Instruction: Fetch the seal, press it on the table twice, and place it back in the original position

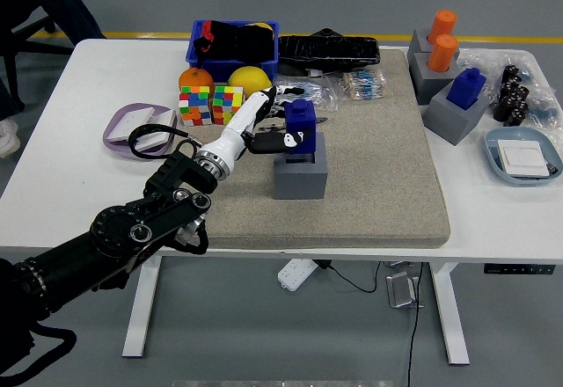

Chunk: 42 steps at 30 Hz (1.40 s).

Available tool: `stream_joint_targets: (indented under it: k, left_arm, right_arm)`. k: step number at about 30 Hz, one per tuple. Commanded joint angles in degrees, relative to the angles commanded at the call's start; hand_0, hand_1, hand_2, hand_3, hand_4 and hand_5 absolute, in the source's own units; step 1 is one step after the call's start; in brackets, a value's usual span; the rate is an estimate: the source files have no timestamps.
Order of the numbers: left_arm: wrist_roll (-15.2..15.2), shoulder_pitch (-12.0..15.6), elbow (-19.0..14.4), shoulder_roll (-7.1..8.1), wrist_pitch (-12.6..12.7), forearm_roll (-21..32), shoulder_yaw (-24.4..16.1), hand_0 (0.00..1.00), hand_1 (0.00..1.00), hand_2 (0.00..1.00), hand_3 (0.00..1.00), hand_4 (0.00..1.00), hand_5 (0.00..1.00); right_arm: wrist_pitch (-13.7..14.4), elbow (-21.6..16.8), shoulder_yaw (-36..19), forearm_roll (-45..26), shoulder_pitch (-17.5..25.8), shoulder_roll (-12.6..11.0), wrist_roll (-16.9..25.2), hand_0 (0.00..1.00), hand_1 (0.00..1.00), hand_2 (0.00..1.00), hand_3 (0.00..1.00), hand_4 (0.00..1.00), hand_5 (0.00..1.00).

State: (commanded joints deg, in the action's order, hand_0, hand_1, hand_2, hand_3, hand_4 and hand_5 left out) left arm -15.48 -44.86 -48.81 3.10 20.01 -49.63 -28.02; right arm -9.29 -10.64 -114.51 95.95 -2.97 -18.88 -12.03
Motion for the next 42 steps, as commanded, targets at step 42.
stream_joint_targets:
  k: [42]
  left_arm:
    - [-10.6, 10.6, 14.8, 1.98, 7.6, 4.5, -3.4, 0.778, 0.56, 0.522, 0.783, 0.668, 0.002]
  right_arm:
    - [-0.1, -0.2, -0.5, 0.0, 0.6, 0.6, 0.0, 0.87, 0.731, 0.713, 0.727, 0.839, 0.507]
